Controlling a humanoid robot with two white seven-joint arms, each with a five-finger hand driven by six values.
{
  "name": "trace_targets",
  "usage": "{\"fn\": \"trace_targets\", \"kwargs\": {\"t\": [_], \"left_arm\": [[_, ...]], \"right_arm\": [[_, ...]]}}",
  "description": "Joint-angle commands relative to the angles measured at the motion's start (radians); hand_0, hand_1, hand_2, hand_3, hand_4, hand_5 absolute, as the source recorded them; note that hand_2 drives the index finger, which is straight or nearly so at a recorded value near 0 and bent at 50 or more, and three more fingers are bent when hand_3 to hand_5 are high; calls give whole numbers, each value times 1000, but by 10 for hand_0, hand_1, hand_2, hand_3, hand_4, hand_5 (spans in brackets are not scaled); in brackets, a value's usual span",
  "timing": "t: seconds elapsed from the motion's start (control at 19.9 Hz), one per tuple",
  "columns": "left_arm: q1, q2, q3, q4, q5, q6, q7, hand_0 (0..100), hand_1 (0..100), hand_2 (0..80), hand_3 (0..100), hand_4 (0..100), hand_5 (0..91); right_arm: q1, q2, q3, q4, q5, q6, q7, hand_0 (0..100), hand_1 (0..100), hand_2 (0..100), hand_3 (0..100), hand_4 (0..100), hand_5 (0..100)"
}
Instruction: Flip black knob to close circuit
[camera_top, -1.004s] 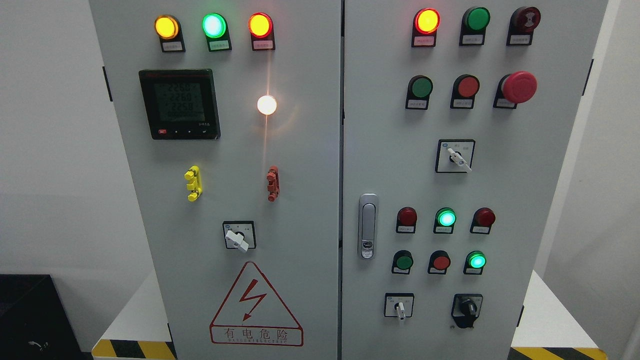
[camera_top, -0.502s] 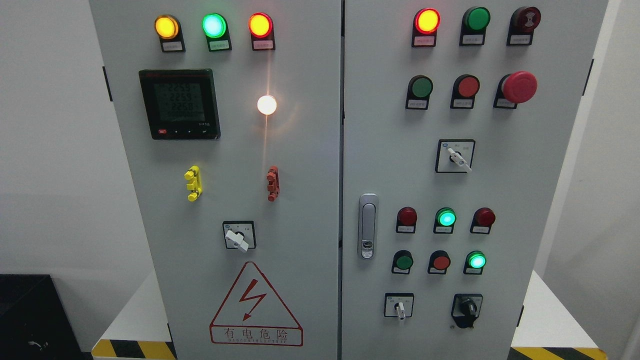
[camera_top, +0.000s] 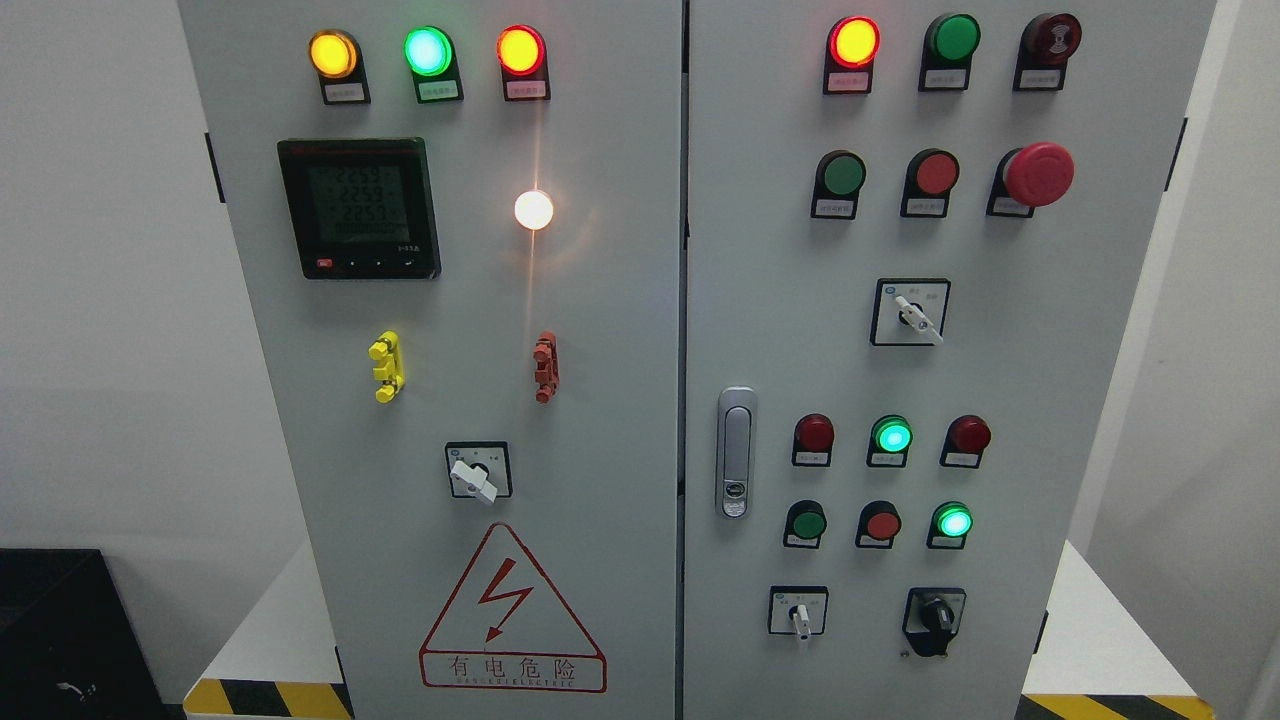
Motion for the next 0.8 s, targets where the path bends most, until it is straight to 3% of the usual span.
{"fn": "trace_targets", "kwargs": {"t": [0.0, 0.3, 0.75], "left_arm": [[21, 0, 0, -23, 0, 0, 0, 120, 556, 0, 0, 0, 0], [21, 1, 0, -23, 0, 0, 0, 120, 556, 0, 0, 0, 0], [21, 0, 0, -23, 0, 0, 0, 120, 556, 0, 0, 0, 0]], "right_arm": [[9, 3, 94, -269, 103, 26, -105, 0, 29, 794, 901, 764, 742], [30, 3, 98, -431, 232, 74, -173, 0, 50, 844, 947, 821, 828], [72, 1, 68, -738, 522, 106, -161, 0, 56, 868, 976, 859, 926]]}}
